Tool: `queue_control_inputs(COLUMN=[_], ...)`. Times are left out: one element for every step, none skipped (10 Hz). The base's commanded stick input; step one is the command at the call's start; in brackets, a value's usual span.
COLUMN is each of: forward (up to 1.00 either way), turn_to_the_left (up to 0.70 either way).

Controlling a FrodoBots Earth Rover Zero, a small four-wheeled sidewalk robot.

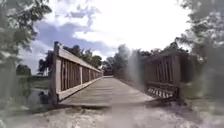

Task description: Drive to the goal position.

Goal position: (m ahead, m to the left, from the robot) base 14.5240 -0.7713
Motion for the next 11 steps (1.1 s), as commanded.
queue_control_inputs(forward=[0.69, 0.69, 0.69, 0.69, 0.69, 0.69, 0.69, 0.69, 0.69, 0.69, 0.69], turn_to_the_left=[0.01, 0.01, 0.01, 0.01, 0.01, 0.01, 0.01, 0.01, 0.01, 0.01, 0.01])
